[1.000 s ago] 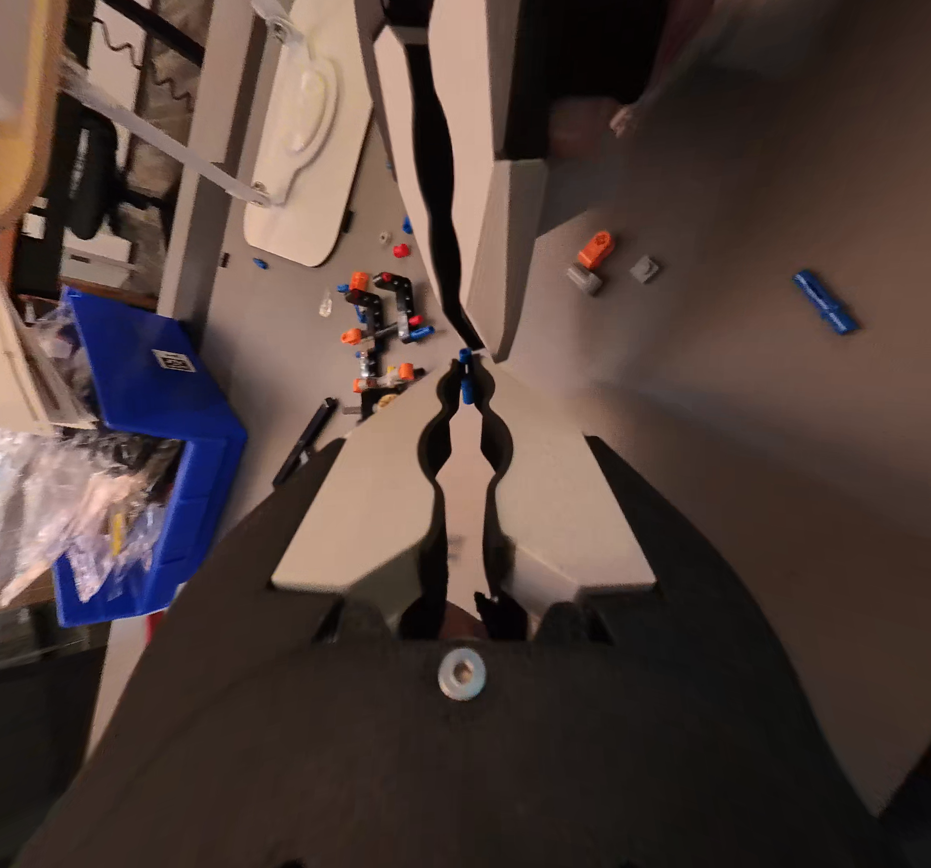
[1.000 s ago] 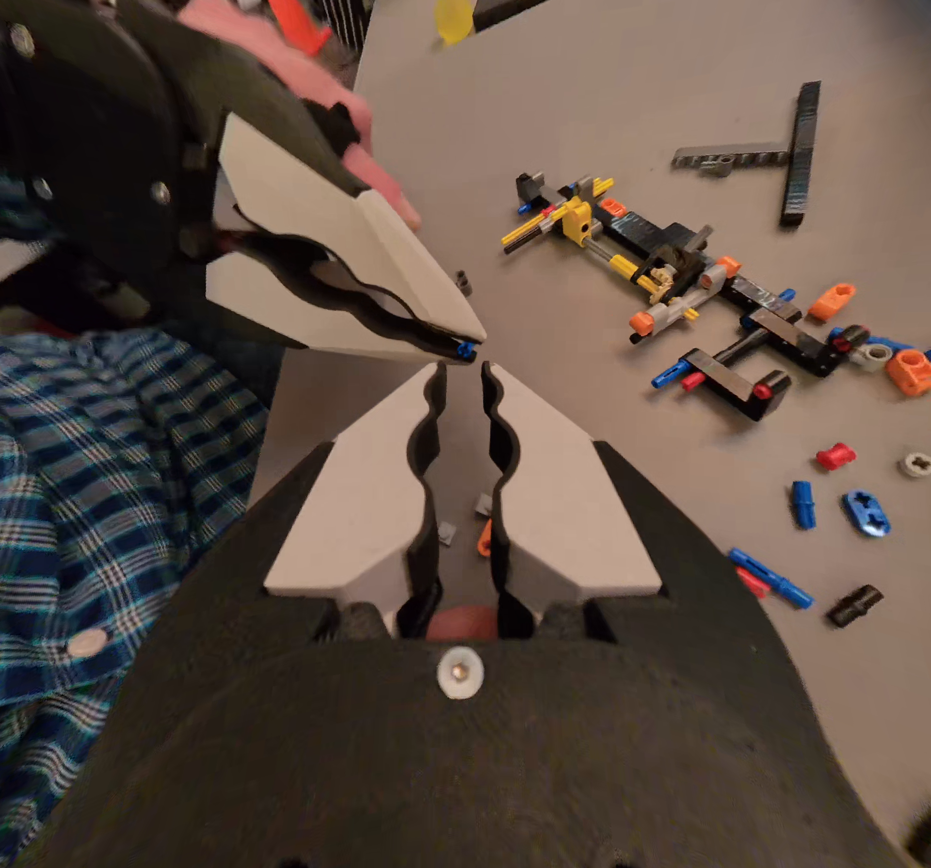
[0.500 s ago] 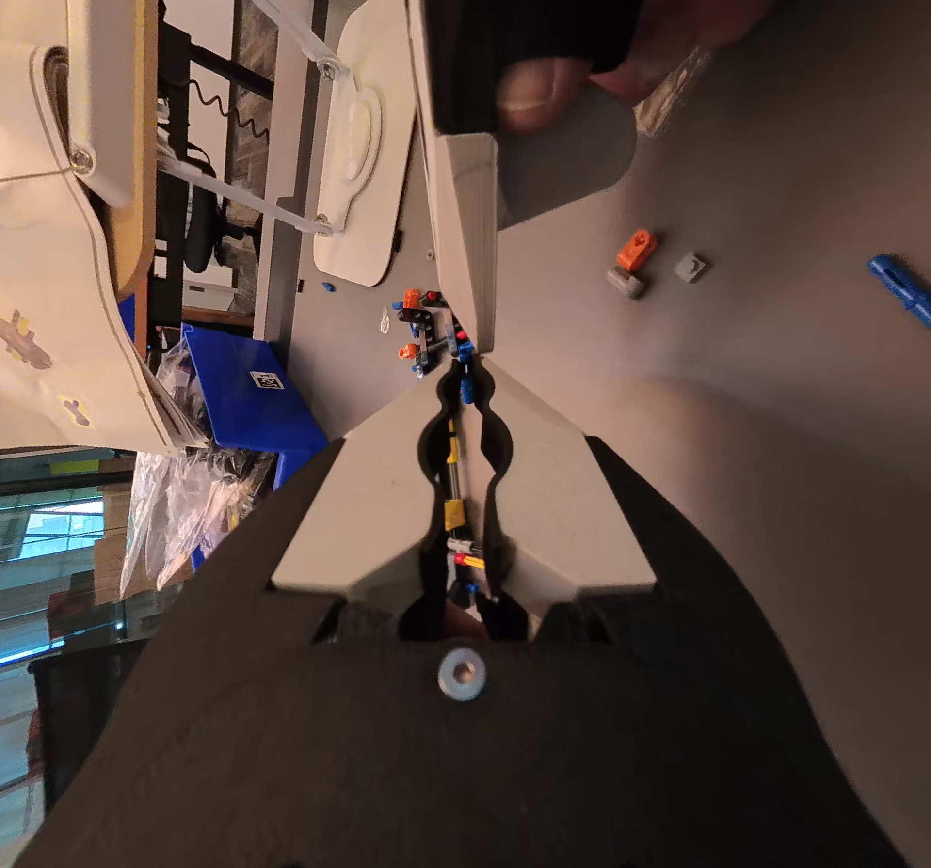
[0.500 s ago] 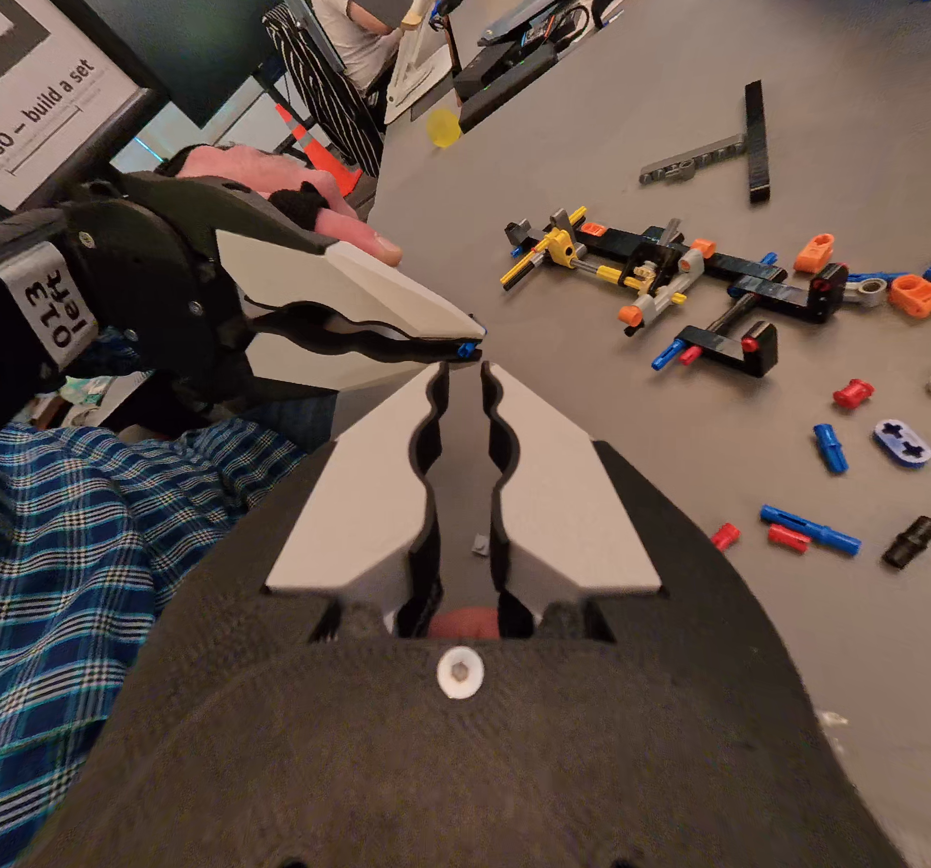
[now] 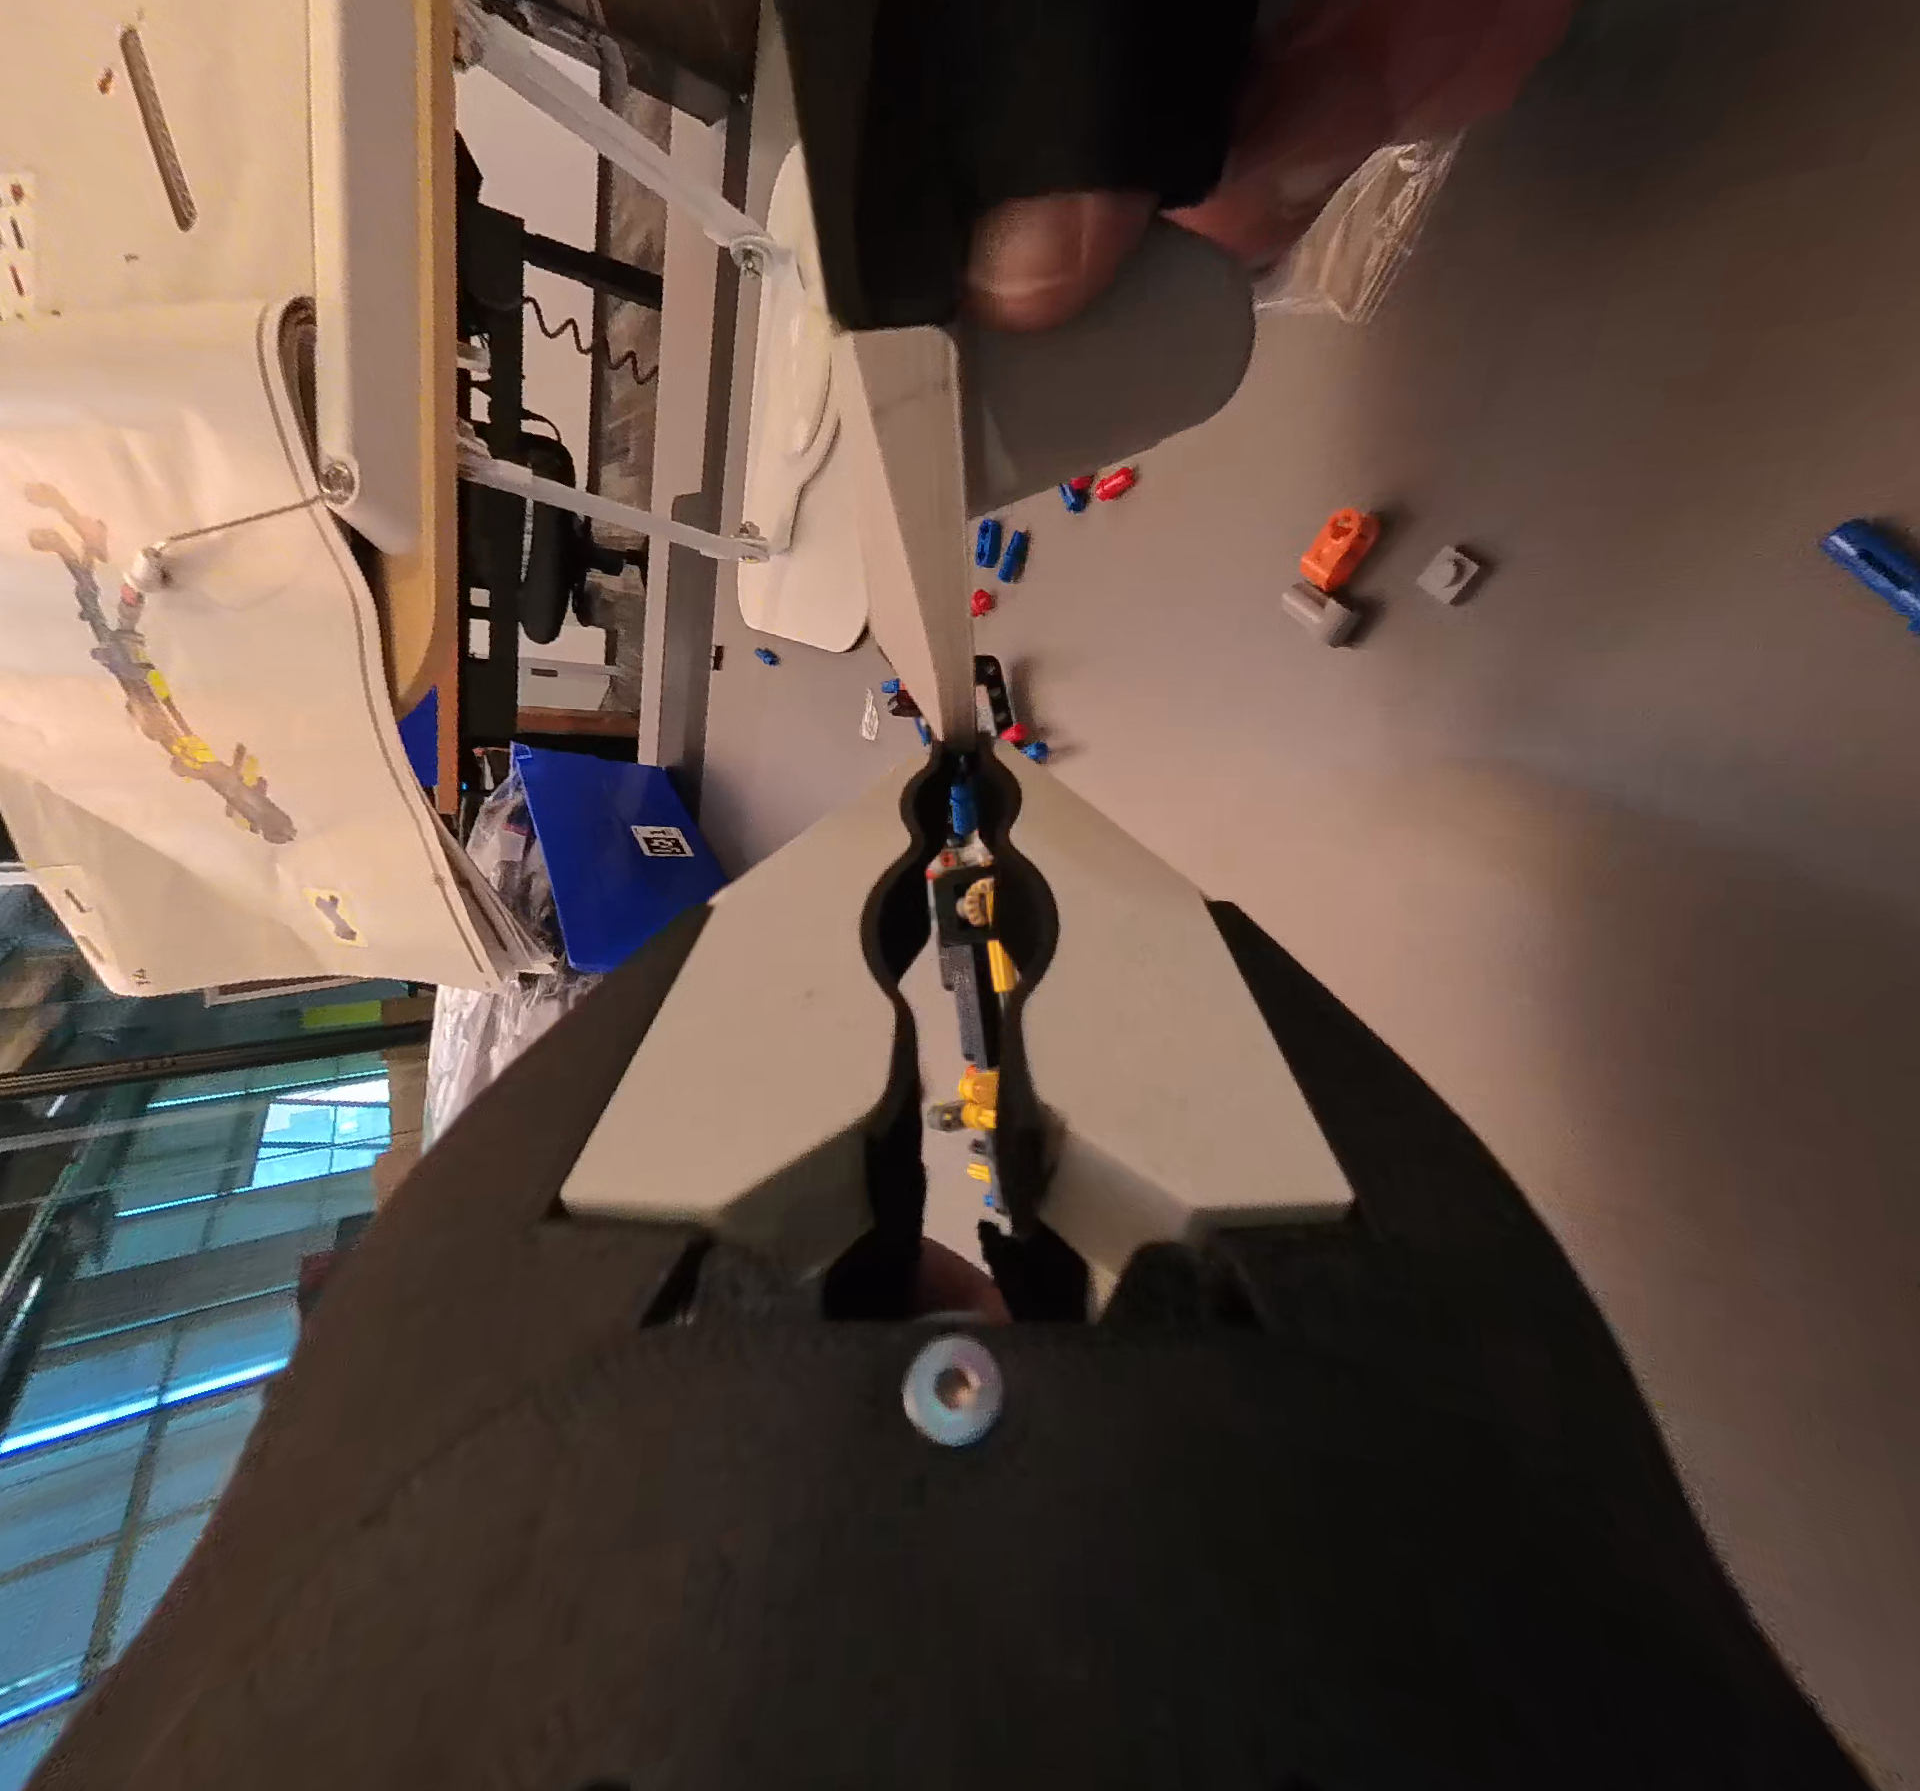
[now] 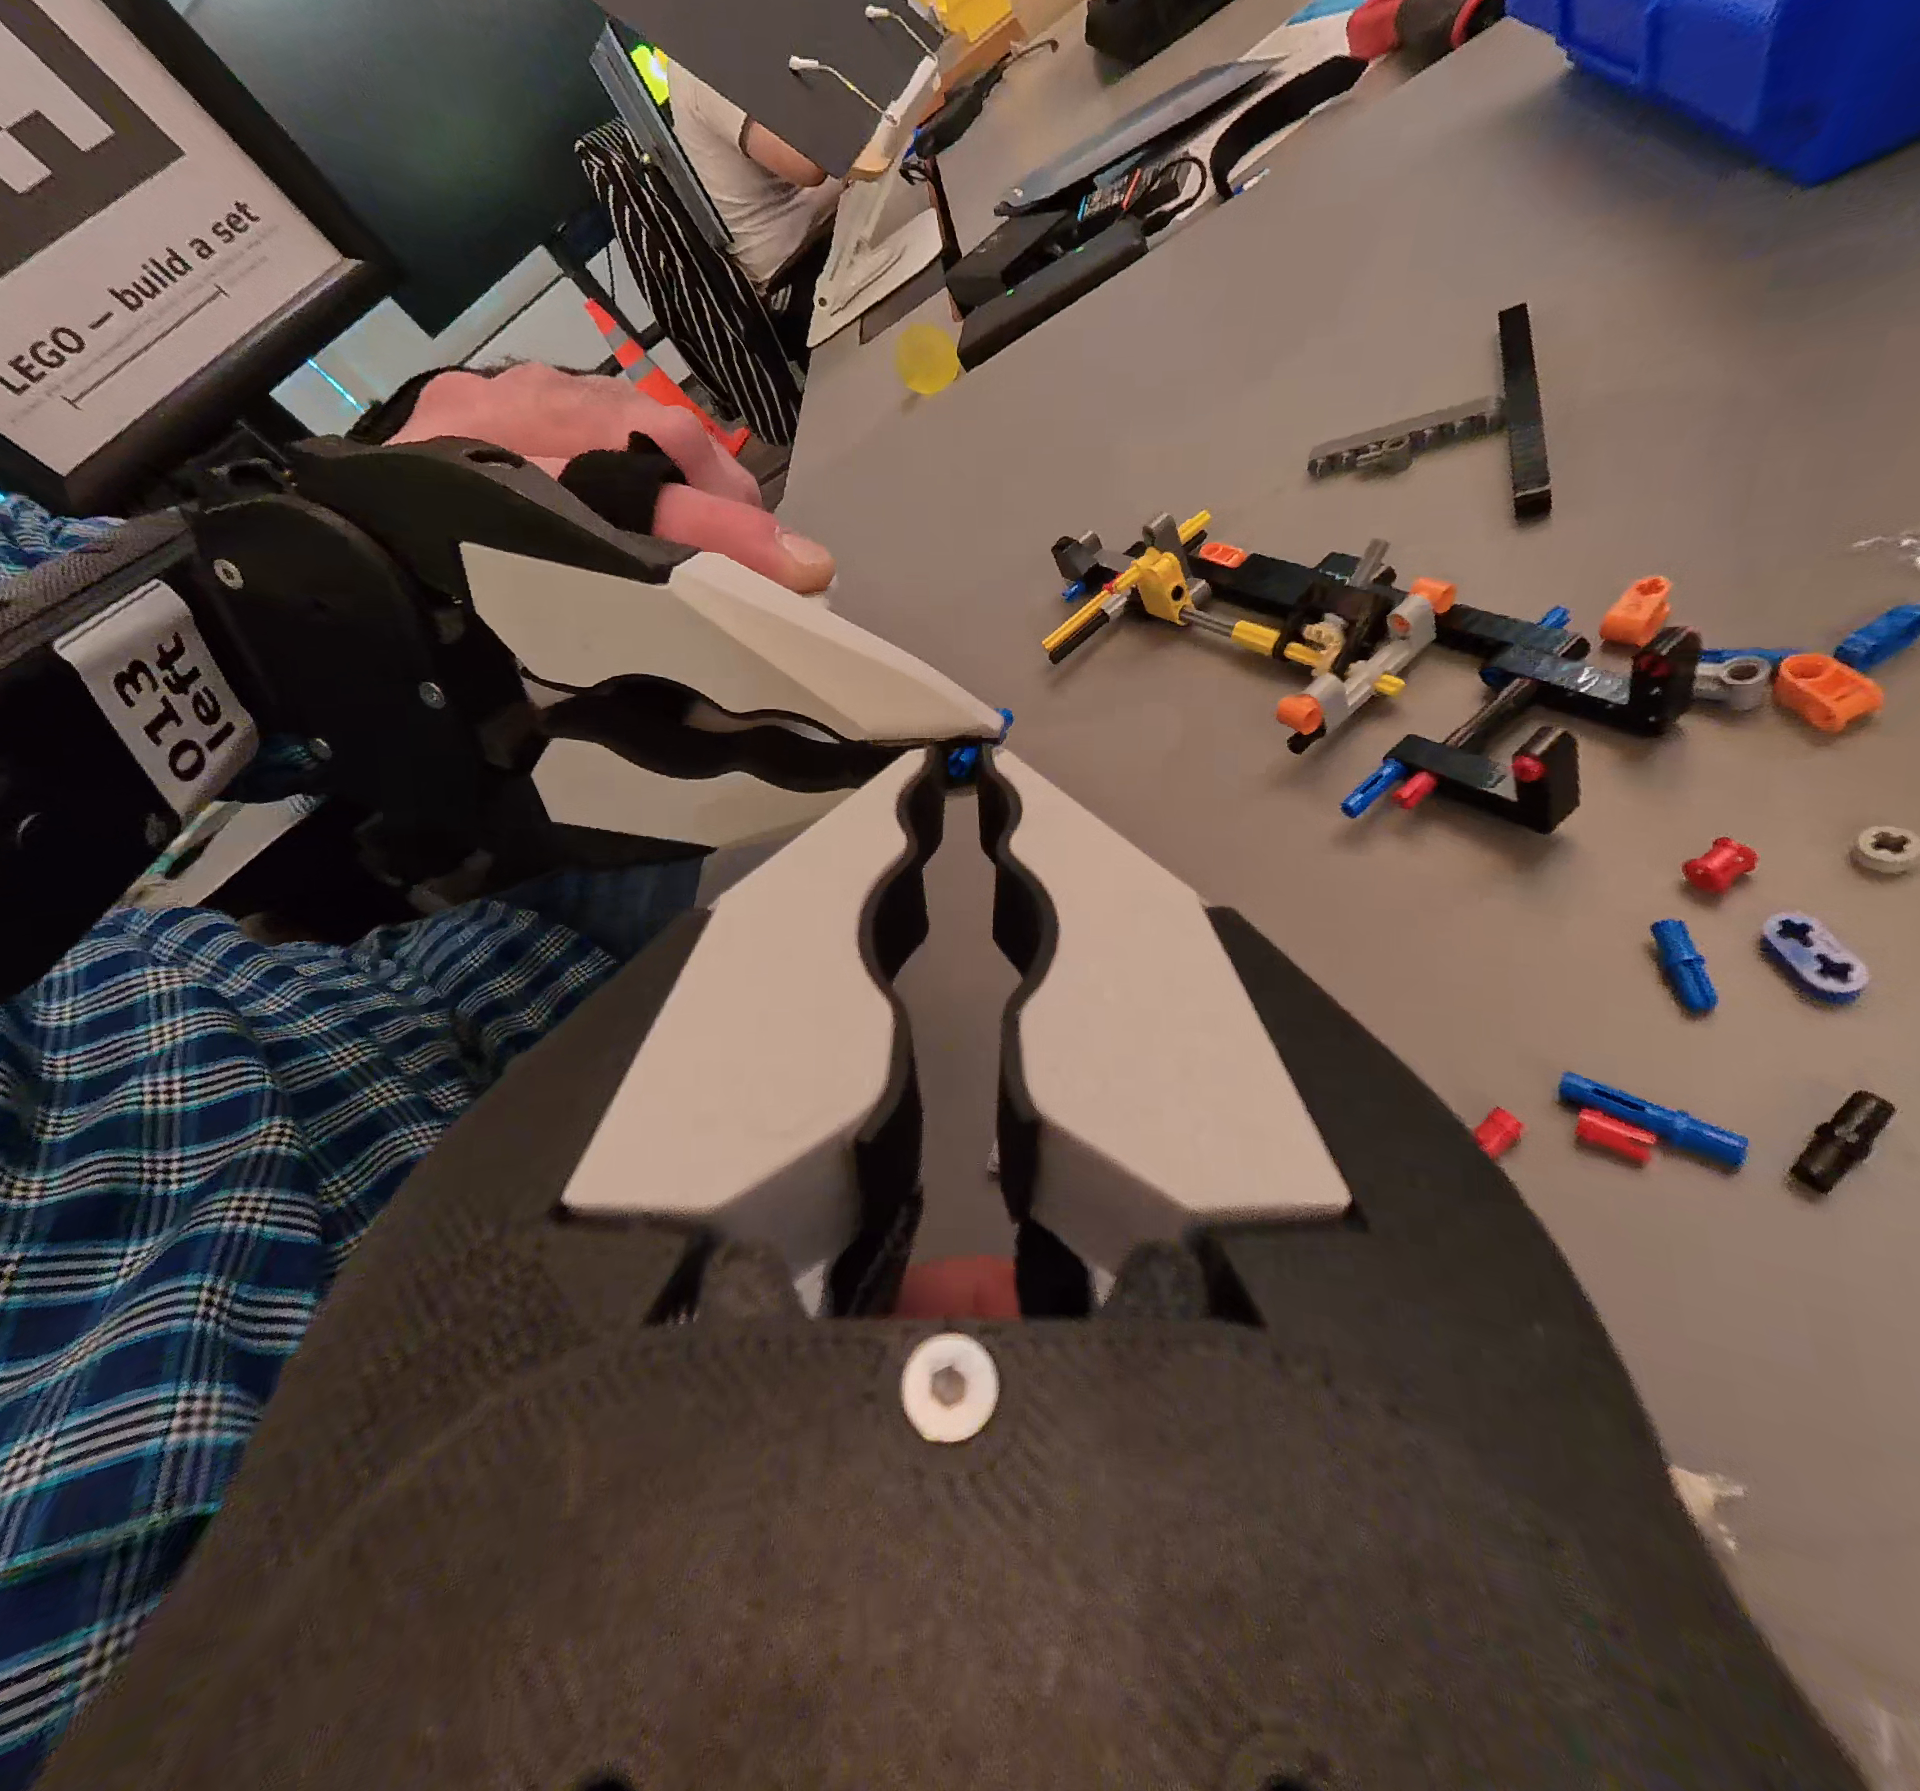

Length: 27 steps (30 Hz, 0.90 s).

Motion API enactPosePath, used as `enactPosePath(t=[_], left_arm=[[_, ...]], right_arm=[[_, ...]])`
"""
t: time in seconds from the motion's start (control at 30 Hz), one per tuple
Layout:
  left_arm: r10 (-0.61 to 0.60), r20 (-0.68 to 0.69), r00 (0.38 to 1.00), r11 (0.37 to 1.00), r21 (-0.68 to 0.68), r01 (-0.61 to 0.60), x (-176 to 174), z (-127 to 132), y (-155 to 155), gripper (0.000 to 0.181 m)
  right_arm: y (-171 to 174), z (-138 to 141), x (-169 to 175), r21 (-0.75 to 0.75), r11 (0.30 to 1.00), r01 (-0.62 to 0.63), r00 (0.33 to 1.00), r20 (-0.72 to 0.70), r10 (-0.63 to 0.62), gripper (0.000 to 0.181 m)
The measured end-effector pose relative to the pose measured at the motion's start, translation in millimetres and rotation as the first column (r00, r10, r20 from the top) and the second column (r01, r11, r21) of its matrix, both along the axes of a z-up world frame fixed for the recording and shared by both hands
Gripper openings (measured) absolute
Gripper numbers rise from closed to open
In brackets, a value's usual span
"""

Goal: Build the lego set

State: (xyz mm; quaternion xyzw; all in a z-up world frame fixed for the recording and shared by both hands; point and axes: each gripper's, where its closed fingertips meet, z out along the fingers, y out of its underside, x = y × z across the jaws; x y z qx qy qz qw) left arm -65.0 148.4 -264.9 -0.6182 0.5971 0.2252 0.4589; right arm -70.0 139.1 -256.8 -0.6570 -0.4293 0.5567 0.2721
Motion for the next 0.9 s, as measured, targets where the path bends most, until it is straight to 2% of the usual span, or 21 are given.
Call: enactPosePath(t=[0.2,0.27,0.37,0.43,0.57,0.63,0.77,0.9], left_arm=[[-0.035,0.057,0.998,0.999,0.035,0.034,5,13,1,0.002],[-0.028,0.106,0.994,0.999,0.046,0.023,4,19,2,0.016],[-0.023,0.132,0.991,1.0,0.019,0.021,1,20,2,0.013],[-0.047,0.137,0.989,0.999,0.016,0.045,5,20,-1,0.003],[-0.028,0.129,0.991,1.0,0.012,0.027,6,21,1,0.002],[-0.014,0.117,0.993,1.0,0.024,0.012,6,23,3,0.002],[-0.013,0.076,0.997,0.999,0.035,0.011,11,23,3,0.002],[-0.01,0.088,0.996,1.0,0.029,0.008,12,24,3,0.002]], right_arm=[[2,12,5,0.044,0.999,-0.004,0.999,-0.052,0.006,0.001],[-1,16,7,0.044,0.999,-0.025,0.998,-0.06,0.028,0.001],[-2,19,11,0.026,0.999,-0.043,0.996,-0.082,0.045,0.002],[-2,23,14,0.007,0.999,-0.053,0.994,-0.099,0.053,0.002],[2,24,15,0.031,0.999,-0.014,0.996,-0.091,0.017,0.002],[4,22,15,0.048,0.999,0.007,0.998,-0.069,-0.004,0.011],[3,24,13,0.061,0.998,0.013,0.997,-0.076,-0.009,0.003],[2,24,15,0.07,0.997,0.017,0.997,-0.075,-0.011,0.002]])
